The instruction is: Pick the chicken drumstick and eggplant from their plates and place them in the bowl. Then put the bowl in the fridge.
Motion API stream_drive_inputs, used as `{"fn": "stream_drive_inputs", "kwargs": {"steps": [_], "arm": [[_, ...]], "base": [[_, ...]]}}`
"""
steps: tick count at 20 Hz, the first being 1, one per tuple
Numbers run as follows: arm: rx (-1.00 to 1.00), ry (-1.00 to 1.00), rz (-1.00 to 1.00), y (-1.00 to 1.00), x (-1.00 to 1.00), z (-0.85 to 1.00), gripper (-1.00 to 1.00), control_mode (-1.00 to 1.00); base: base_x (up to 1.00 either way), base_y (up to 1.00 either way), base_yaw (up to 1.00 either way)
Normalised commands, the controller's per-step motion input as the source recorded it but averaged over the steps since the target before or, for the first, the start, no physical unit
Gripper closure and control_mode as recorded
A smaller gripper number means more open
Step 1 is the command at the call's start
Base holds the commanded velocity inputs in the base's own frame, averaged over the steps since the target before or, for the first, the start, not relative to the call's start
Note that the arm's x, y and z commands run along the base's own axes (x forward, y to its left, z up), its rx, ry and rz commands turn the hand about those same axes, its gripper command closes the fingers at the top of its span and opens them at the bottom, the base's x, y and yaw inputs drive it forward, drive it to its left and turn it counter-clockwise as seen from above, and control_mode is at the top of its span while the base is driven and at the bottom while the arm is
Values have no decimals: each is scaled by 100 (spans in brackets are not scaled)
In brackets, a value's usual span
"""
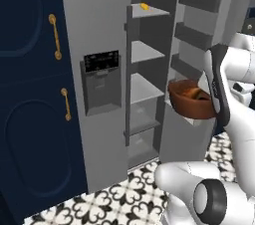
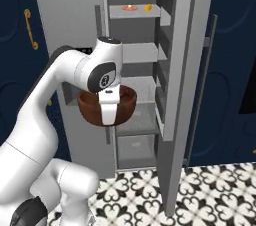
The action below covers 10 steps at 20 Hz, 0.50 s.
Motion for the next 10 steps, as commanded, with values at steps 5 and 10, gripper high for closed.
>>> {"fn": "stream_drive_inputs", "kwargs": {"steps": [5, 10], "arm": [[0, 0, 0, 0, 0, 0, 100, 100], [0, 0, 0, 0, 0, 0, 100, 100]], "base": [[94, -4, 0], [74, -43, 15]]}}
